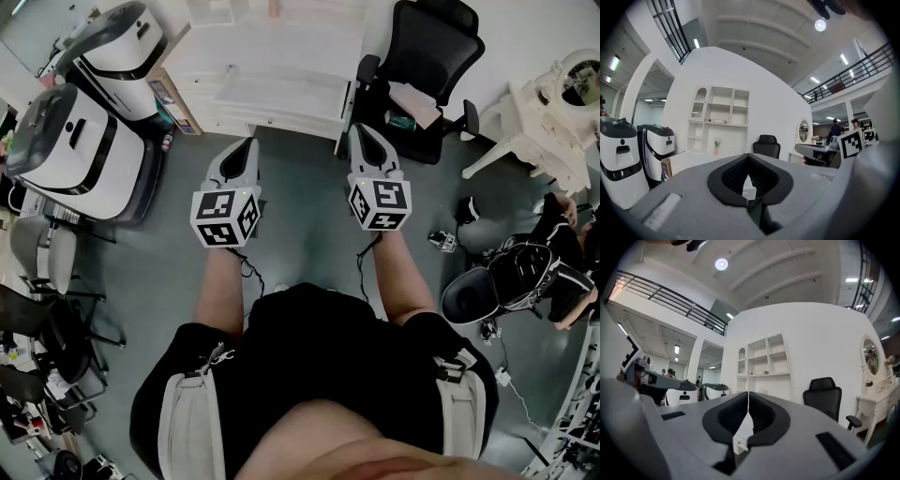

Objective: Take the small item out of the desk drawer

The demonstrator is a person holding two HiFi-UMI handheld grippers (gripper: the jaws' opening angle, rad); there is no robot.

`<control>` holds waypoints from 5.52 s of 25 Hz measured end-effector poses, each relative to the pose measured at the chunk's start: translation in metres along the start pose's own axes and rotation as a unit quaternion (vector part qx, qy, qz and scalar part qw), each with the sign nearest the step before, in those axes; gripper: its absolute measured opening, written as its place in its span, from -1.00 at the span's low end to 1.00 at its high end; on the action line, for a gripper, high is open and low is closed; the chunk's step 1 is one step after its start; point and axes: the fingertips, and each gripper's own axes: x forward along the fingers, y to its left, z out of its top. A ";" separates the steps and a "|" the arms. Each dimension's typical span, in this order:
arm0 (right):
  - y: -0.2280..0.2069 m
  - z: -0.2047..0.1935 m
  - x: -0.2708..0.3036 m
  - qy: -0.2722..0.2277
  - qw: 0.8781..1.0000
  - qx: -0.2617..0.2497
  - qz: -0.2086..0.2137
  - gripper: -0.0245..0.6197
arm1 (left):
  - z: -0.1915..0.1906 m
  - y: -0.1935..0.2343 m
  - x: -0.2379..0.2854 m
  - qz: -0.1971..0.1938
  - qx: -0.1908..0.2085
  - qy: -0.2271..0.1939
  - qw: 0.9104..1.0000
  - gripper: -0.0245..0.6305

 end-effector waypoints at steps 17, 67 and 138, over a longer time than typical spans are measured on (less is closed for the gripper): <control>0.056 -0.003 0.000 -0.006 1.000 0.001 0.011 -0.93 | -0.011 0.036 -0.029 -0.015 -0.005 0.001 1.000 -0.89; -0.116 -0.132 0.403 0.112 0.993 0.031 0.034 -0.93 | -0.021 0.171 0.393 -0.019 -0.013 0.072 0.997 -0.89; -0.111 -0.508 0.521 0.516 0.851 -0.058 0.078 -0.57 | -0.127 0.299 0.382 0.131 -0.055 0.201 0.969 -0.89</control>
